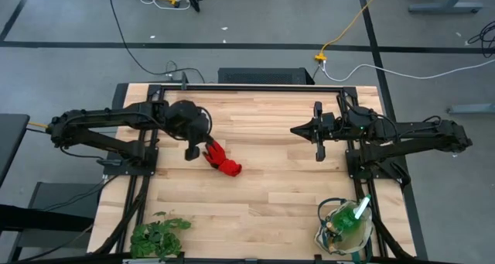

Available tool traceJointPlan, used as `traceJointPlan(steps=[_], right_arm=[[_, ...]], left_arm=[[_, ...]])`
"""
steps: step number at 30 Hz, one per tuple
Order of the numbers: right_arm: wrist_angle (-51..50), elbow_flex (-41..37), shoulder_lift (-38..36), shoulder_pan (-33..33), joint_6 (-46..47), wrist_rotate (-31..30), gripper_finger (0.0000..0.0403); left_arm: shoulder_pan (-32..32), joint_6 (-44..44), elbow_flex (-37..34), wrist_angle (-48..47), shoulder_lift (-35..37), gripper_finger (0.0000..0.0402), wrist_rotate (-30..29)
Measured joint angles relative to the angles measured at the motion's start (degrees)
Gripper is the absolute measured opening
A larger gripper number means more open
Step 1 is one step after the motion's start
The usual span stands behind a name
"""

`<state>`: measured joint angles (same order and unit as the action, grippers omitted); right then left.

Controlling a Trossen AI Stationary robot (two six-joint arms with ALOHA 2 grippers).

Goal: Pick & Place Garden tools in Gardening bag
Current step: Put the red gloves into the gardening bag

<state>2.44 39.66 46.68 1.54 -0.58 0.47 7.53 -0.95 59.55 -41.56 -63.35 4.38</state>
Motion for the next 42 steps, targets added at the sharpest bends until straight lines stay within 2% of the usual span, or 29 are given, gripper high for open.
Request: traceJointPlan(steps=[9, 17, 25, 31, 42], right_arm=[[0.01, 0.00, 0.00, 0.00, 0.09, -0.04, 0.0000], [-0.07, 0.00, 0.00, 0.00, 0.07, -0.07, 0.0000], [-0.02, 0.00, 0.00, 0.00, 0.57, -0.20, 0.0000], [-0.01, 0.00, 0.00, -0.02, 1.22, -0.20, 0.0000], [0.02, -0.02, 0.00, -0.04, 1.84, -3.04, 0.0000]], left_arm=[[-0.02, 0.49, -0.04, -5.34, -1.05, 0.0003, 0.35], [1.02, -5.18, 0.02, -5.00, -0.87, 0.0003, 1.11], [5.17, -8.73, -0.11, -3.62, -0.87, 0.0003, 7.54], [6.83, -5.75, -9.12, 8.13, 2.07, 0.0003, 10.49], [7.64, -4.47, -21.98, 15.28, 9.60, 0.0003, 8.96]])
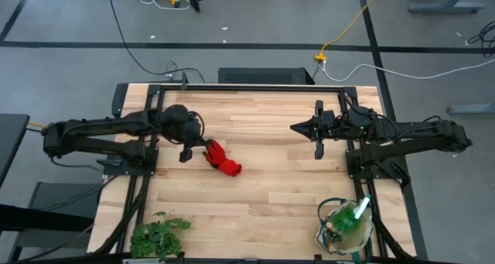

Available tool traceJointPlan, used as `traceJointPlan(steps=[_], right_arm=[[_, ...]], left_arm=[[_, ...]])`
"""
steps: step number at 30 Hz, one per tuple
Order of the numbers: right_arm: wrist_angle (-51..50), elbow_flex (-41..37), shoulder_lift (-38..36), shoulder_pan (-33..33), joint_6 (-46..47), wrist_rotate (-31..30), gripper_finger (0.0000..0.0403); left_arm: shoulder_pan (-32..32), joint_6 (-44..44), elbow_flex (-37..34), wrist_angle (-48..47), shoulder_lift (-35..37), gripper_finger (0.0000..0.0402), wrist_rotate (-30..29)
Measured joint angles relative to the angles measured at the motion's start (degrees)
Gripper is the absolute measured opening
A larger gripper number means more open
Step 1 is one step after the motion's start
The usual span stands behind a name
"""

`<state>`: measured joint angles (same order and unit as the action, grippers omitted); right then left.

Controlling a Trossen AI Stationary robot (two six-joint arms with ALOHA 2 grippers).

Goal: Pick & Place Garden tools in Gardening bag
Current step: Put the red gloves into the gardening bag

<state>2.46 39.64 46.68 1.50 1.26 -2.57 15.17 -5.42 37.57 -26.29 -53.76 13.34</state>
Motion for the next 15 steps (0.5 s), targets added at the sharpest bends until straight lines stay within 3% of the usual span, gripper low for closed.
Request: traceJointPlan(steps=[15], right_arm=[[-0.02, 0.00, 0.00, 0.02, -0.02, -0.02, 0.0000]], left_arm=[[-0.07, 0.30, -9.90, 3.32, 2.88, 0.0003, 6.02]])
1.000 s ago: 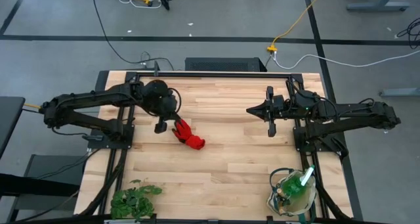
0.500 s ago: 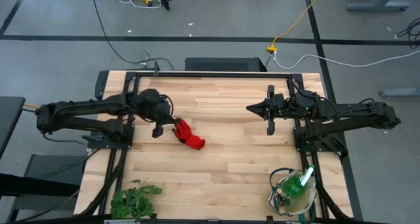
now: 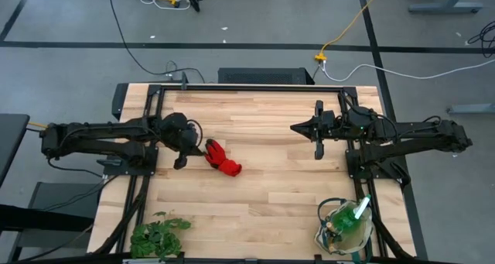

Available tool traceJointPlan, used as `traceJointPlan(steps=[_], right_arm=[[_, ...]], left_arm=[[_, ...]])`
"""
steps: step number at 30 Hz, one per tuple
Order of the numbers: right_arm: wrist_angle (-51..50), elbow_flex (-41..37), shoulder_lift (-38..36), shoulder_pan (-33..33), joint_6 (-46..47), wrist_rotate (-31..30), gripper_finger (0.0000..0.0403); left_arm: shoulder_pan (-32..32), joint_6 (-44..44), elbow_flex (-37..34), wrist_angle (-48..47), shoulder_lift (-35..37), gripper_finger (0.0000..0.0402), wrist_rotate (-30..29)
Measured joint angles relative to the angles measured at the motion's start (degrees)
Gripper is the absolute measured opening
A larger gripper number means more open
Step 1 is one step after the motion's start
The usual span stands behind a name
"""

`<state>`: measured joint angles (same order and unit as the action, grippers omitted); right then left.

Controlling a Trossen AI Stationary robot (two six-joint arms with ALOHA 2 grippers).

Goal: Pick & Place Garden tools in Gardening bag
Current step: Put the red gloves into the gardening bag

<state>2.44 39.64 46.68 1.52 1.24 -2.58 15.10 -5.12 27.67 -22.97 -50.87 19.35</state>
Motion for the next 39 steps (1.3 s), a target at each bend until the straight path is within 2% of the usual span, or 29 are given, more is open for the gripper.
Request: traceJointPlan(steps=[7, 15, 23, 31, 35, 39], right_arm=[[-0.02, 0.00, 0.00, 0.00, 0.00, -0.01, 0.0001], [-0.02, 0.00, 0.00, 0.00, -0.01, -0.01, 0.0001], [-0.02, -0.02, 0.00, 0.00, 0.33, -0.01, 0.0001], [-0.02, -0.02, 0.00, 0.00, 1.28, 0.25, 0.0001], [-0.02, -0.02, 0.02, 0.00, 1.26, 0.56, 0.0001], [-0.02, -0.02, 0.02, 0.00, 1.26, 0.56, 0.0001]], left_arm=[[-0.01, -1.54, -2.11, -0.45, -0.13, 0.0009, -2.96], [-0.01, -0.29, -4.56, -0.27, -0.13, 0.0045, -4.31], [-0.03, -0.64, -6.79, 3.43, -0.15, 0.0120, -4.26], [-0.01, -2.06, -6.79, 5.66, -0.15, 0.0205, -7.19], [-0.02, -2.19, -6.79, 5.66, -0.15, 0.0226, -7.69], [-0.01, -2.19, -6.79, 5.73, -0.16, 0.0231, -7.72]])
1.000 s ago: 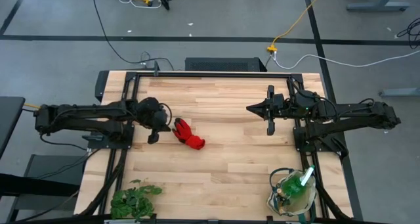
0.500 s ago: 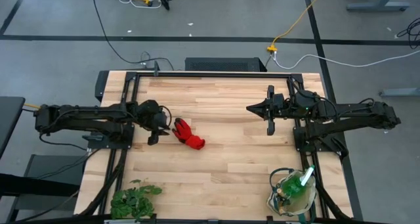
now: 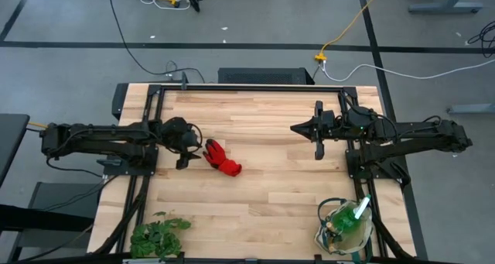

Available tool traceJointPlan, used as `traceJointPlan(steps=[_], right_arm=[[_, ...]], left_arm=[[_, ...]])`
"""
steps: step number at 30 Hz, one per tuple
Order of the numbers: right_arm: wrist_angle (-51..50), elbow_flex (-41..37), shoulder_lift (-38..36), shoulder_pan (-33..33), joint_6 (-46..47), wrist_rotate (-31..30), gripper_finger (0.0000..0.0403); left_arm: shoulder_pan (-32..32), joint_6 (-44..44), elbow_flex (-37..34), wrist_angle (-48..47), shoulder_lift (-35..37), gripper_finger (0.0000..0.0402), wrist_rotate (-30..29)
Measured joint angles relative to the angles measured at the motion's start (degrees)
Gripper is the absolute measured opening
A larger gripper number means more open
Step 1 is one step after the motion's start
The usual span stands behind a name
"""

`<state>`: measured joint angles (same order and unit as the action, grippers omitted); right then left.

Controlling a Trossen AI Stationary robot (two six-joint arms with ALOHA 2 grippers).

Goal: Pick & Place Garden tools in Gardening bag
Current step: Put the red gloves into the gardening bag

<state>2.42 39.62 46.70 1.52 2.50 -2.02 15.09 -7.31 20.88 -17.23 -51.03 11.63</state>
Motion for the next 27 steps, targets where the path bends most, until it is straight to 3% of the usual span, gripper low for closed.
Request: traceJointPlan(steps=[8, 19, 27], right_arm=[[0.02, 0.00, 0.00, 0.00, -0.04, -0.02, 0.0001], [0.09, 0.00, 0.00, 0.00, -0.07, -0.02, 0.0001], [0.09, 0.00, 0.00, -0.01, -0.07, -0.02, 0.0001]], left_arm=[[0.01, 0.00, -0.02, 1.86, -1.60, 0.0232, -0.04], [0.01, -2.38, -0.03, 9.17, -11.22, 0.0232, 0.05], [0.01, -2.34, -0.04, 10.67, -12.08, 0.0232, 1.03]])
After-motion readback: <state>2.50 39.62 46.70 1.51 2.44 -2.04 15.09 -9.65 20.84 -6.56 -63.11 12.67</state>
